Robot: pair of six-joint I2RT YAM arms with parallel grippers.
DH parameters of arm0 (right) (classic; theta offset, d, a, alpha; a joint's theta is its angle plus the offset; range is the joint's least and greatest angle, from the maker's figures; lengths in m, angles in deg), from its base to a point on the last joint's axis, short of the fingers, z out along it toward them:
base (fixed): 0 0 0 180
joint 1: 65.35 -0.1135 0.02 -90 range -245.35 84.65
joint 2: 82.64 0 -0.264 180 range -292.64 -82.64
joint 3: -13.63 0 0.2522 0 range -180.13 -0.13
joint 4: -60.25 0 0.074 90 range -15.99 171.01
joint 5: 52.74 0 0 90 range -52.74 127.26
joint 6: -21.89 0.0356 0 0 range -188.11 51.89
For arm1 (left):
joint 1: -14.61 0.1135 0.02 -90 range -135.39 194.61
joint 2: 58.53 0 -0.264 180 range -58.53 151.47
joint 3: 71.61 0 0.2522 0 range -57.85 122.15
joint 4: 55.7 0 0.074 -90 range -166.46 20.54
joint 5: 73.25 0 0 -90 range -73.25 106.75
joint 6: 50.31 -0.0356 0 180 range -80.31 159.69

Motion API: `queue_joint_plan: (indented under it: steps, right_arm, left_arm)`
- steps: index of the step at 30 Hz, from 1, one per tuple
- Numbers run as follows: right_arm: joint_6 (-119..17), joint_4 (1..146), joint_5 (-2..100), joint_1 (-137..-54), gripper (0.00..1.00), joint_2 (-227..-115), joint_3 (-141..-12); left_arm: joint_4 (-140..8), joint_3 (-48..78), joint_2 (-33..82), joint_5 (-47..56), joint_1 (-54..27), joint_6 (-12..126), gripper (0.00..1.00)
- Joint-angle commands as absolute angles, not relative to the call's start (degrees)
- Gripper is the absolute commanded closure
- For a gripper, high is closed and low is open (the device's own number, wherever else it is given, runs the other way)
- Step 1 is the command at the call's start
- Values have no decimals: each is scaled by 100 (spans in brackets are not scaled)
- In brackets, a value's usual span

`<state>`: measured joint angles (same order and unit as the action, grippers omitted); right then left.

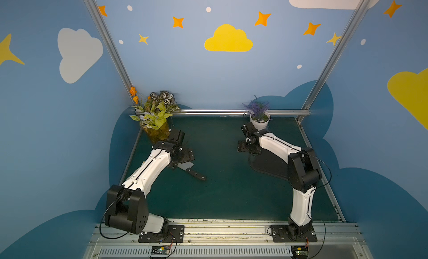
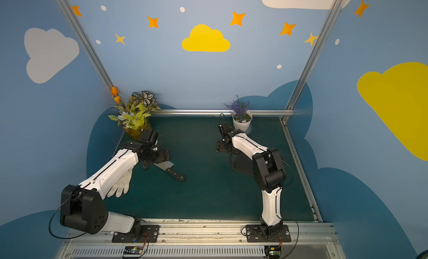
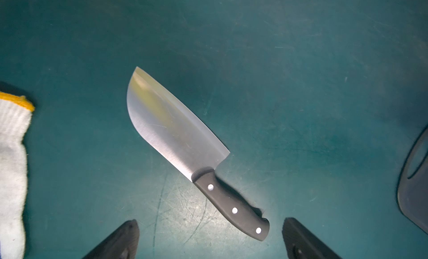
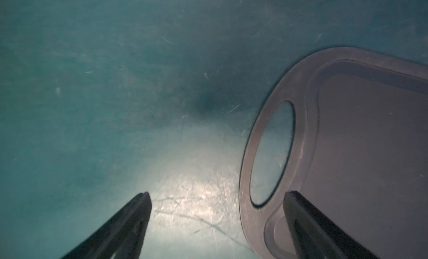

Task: Align the knife with the edge of the cutting board
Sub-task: Move the work surface to the center of the board.

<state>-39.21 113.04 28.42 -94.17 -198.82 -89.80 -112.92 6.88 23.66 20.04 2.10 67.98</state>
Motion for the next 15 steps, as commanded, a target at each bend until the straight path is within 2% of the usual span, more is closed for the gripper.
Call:
queue_joint_plan:
  steps: [1,15]
  right_arm:
    - [-3887,11623,2926,-9417,5,-20180,-9321]
    - [-3457,11734,3001,-9303,5,-20611,-9289]
  left_arm:
    - [-11209,787,2187,1708,220,6659,0]
    - [-11191,793,2132,1641,248,6587,0]
